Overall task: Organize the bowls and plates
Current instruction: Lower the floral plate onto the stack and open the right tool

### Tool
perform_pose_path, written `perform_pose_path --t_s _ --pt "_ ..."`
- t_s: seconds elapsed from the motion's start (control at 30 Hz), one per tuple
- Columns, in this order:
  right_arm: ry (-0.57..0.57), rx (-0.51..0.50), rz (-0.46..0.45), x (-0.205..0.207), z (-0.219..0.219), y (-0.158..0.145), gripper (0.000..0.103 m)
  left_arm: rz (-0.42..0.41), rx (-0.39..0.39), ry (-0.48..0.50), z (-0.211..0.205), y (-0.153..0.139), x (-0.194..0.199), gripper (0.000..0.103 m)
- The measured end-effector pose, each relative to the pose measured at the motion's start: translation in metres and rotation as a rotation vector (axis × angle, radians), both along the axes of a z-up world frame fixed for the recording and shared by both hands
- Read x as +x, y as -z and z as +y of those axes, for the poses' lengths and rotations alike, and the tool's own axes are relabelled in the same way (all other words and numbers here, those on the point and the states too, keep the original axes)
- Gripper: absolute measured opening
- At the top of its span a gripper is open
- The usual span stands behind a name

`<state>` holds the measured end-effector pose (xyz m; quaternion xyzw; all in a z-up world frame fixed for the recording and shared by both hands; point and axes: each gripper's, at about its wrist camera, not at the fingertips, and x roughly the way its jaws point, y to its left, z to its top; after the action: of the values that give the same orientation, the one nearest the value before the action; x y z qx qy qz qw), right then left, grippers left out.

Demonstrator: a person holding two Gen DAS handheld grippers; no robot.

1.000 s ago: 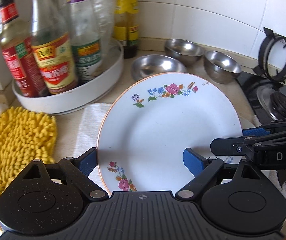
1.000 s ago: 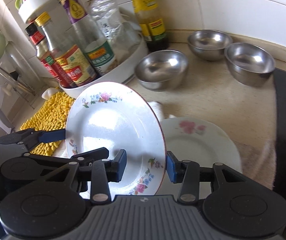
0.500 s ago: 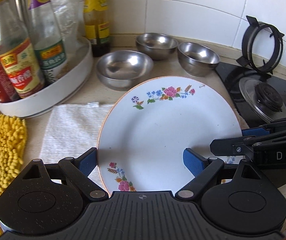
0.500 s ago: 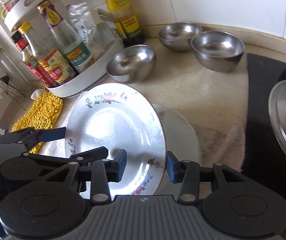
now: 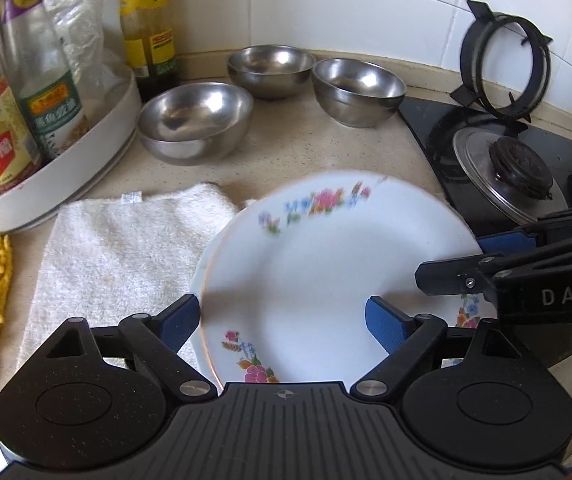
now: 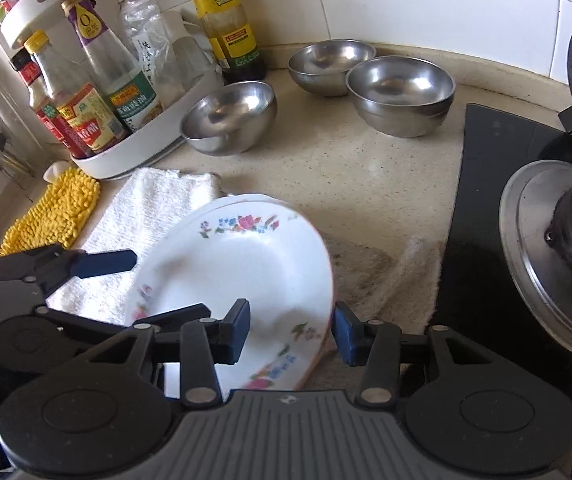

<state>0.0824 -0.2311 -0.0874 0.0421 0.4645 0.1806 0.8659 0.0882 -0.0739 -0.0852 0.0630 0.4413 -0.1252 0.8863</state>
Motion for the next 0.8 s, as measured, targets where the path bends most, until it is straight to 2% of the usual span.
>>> perform_pose_path --t_s 0.1,0.23,0.5,0.8 --pt "-0.024 -0.032 -0.066 -0.002 0.002 -0.008 0.057 -0.049 0.021 0.018 -0.009 -0.005 -0.006 0.095" --pt "-0.051 -0.041 -0.099 0.002 0.003 -0.012 0.057 -0.083 0.052 0.011 -0.017 -0.008 -0.006 0.096" --pt "-0.074 -0.058 -0.119 0.016 -0.001 -0.016 0.057 -0.132 0.099 -0.028 -0.021 -0.015 0.003 0.097" --pt "-0.072 -0.055 -0.116 0.031 -0.007 -0.014 0.057 -0.154 0.127 -0.030 -0.026 -0.016 0.015 0.097"
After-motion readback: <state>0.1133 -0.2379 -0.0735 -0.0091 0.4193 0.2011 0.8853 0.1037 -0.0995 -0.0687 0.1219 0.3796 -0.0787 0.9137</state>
